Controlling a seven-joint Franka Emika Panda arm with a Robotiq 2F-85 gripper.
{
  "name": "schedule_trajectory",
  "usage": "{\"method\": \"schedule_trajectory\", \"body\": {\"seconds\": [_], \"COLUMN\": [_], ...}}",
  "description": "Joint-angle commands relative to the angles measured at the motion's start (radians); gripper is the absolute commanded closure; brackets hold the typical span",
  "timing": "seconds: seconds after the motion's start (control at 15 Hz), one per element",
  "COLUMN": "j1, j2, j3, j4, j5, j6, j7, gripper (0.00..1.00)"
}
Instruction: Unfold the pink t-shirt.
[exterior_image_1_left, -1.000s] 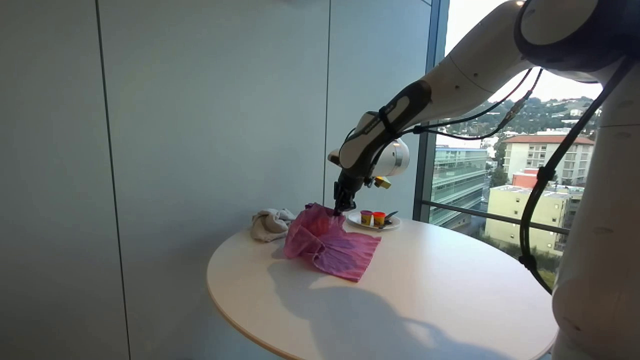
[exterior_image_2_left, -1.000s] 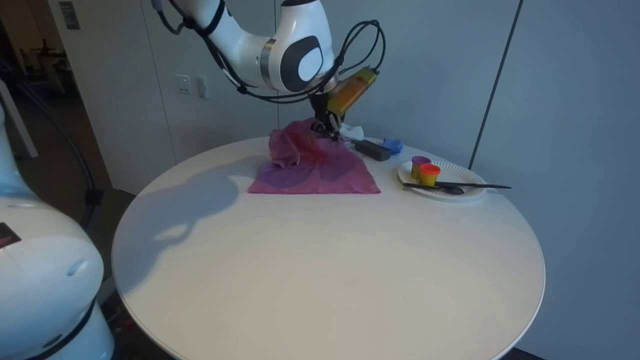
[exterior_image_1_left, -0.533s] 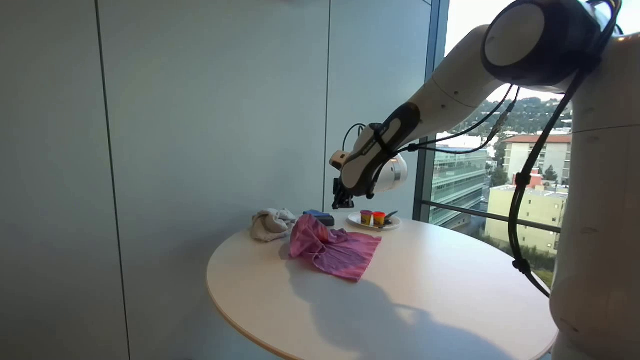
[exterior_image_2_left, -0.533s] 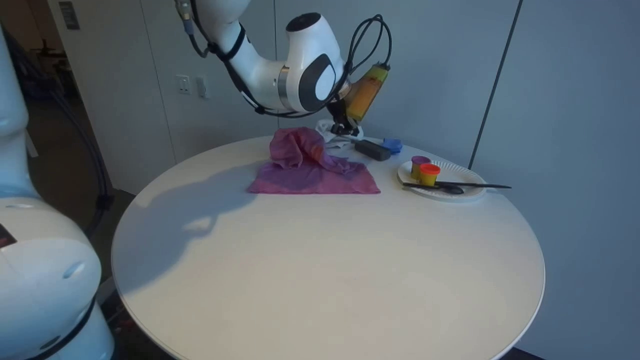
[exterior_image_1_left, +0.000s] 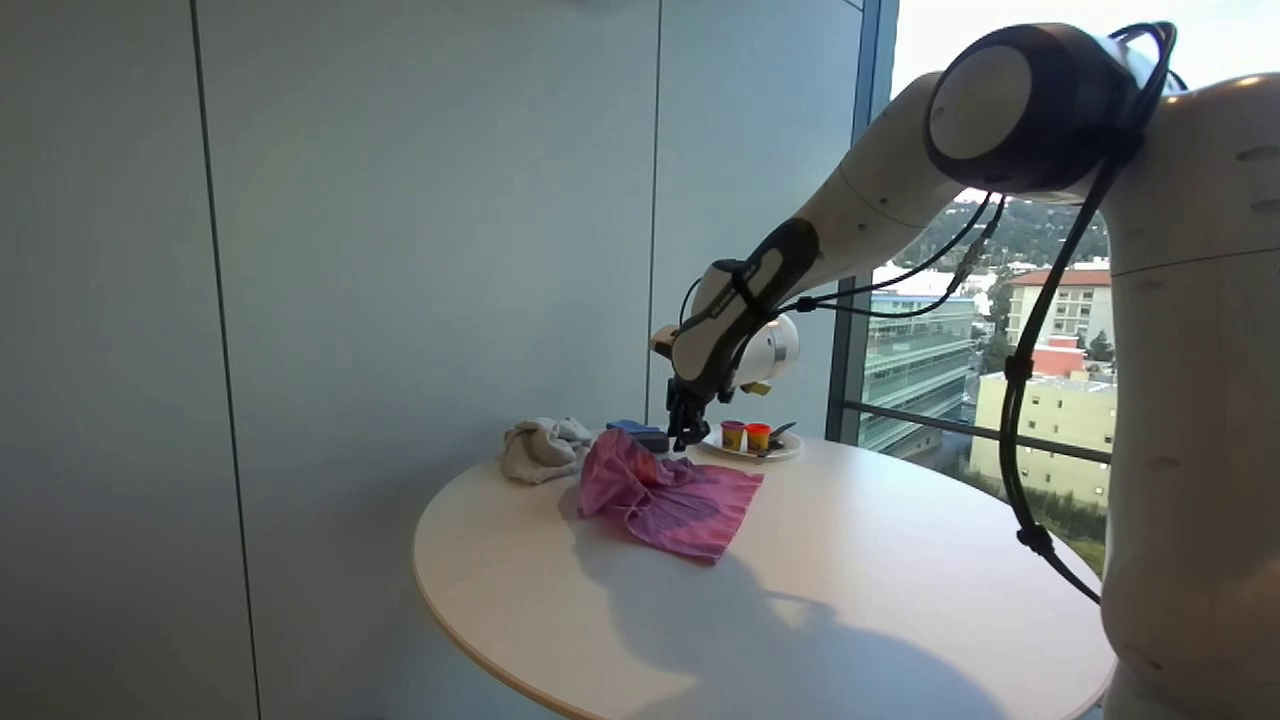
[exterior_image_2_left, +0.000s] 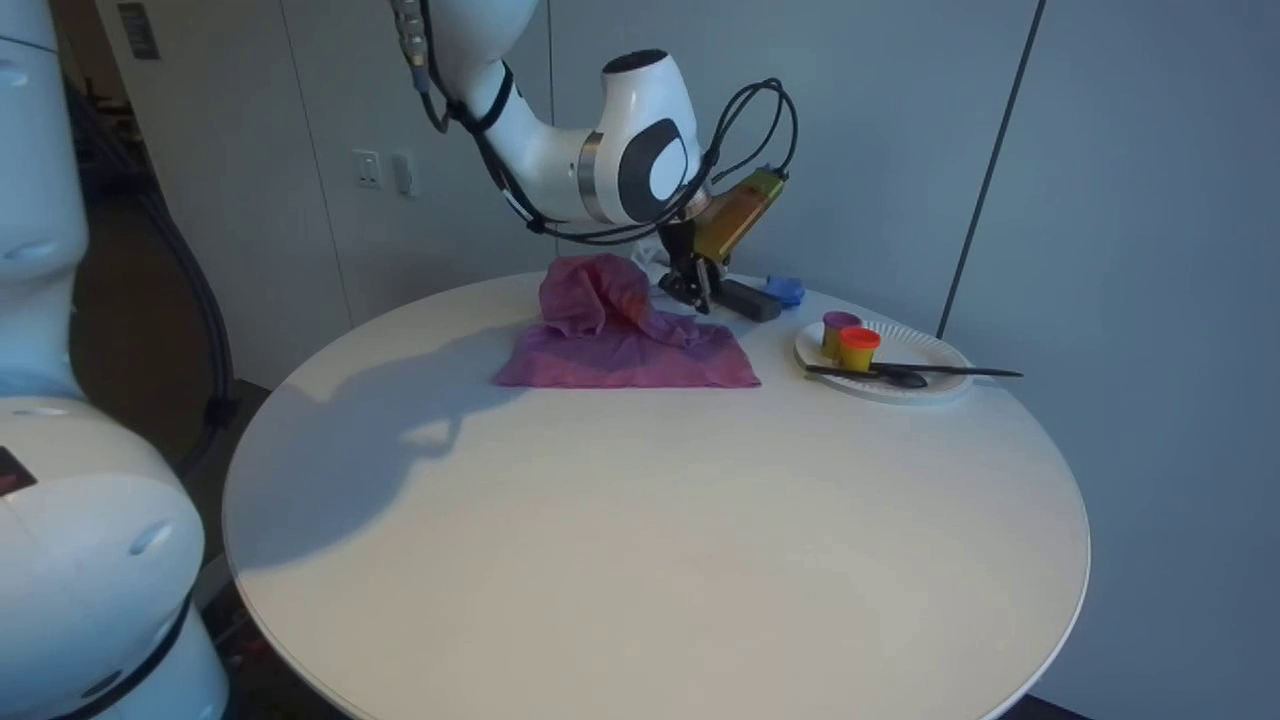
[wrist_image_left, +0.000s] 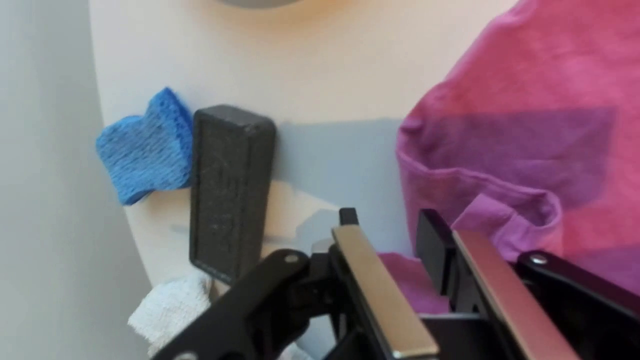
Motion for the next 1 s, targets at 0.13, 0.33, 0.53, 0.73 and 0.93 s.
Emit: {"method": "schedule_trajectory", "body": {"seconds": [0.13,0.33,0.53,0.73,0.93], "j1": [-0.022,-0.031,-0.033,-0.032,-0.038], "j2": [-0.014,0.001,0.008,0.028,0.043], "j3": [0.022,0.060,0.088,0.089,0.088], "j4": [0.068,0.081,0.087,0.095,0.099], "j5": [-0.029,0.052,0.113,0.101,0.098], "j6": [-0.270,-0.299,-0.293,-0.265,-0.269], "j7": [0.114,0.050,0.019,0.027,0.030], "gripper": [0.16,0.00,0.00,0.25,0.39]}}
